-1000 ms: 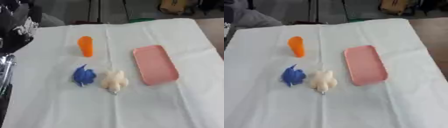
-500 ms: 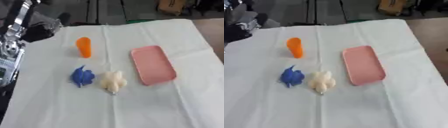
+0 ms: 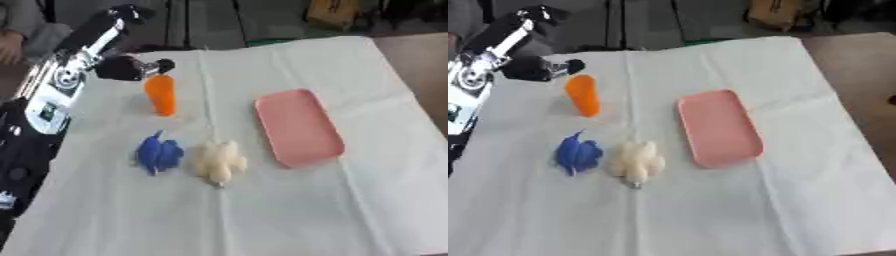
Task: Pick up objects on the table and place them in the box.
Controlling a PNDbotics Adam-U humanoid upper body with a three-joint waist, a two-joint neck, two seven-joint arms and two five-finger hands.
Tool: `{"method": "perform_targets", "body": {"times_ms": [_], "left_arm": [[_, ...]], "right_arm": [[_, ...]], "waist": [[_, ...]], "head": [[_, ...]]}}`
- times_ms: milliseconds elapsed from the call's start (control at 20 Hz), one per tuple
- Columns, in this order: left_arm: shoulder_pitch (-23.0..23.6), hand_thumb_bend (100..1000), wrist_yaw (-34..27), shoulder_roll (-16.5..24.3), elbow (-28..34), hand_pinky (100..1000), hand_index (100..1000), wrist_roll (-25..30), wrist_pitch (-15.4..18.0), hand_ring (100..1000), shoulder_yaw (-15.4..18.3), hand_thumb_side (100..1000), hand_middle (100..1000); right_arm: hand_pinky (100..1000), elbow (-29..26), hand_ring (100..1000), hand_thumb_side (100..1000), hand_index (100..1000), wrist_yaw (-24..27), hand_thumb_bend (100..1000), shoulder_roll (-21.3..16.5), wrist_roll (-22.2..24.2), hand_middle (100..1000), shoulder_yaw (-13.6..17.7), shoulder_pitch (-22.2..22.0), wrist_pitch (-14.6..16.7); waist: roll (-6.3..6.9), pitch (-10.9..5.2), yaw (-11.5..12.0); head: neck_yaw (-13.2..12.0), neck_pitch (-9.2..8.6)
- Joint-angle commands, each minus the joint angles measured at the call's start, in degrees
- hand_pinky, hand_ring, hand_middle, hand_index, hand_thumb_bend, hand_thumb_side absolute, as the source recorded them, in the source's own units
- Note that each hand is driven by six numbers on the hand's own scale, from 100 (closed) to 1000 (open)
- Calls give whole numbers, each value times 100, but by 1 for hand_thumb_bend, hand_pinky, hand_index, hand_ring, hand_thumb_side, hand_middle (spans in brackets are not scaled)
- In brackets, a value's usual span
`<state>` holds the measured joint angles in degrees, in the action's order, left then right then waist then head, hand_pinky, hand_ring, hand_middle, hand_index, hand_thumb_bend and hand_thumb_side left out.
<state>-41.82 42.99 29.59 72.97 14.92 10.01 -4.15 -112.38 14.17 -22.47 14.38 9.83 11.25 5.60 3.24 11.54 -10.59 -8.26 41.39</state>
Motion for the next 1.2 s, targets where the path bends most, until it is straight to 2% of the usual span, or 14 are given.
{"method": "perform_targets", "body": {"times_ms": [50,250,500,900,1050,1200], "left_arm": [[-309,722,437,-30,-523,725,924,-19,112,823,-54,713,842],[-475,732,865,-250,-1096,705,917,-236,119,804,-85,728,835],[-499,728,1219,-471,-1495,687,909,-435,148,785,-137,719,826],[-425,738,1532,-541,-1576,656,887,-846,10,755,-143,647,803],[-393,728,1689,-536,-1582,581,880,-917,-88,708,-140,587,771],[-382,715,1856,-539,-1603,546,877,-879,-167,692,-134,547,765]], "right_arm": [[559,-94,492,712,742,44,100,-164,34,833,2,47,5],[559,-98,491,711,742,48,100,-157,46,833,-4,50,10],[559,-103,491,711,742,52,100,-142,53,833,-8,53,18],[559,-103,491,712,742,50,100,-128,57,833,-6,44,23],[558,-102,490,712,742,49,100,-124,52,833,0,36,24],[559,-102,490,713,742,46,100,-120,54,833,-1,31,25]], "waist": [[-17,-115,-25],[-24,-108,-62],[-49,-93,-82],[-67,-88,-75],[-73,-87,-74],[-77,-88,-72]], "head": [[-26,49],[-33,41],[-41,26],[-43,15],[-38,14],[-40,18]]}}
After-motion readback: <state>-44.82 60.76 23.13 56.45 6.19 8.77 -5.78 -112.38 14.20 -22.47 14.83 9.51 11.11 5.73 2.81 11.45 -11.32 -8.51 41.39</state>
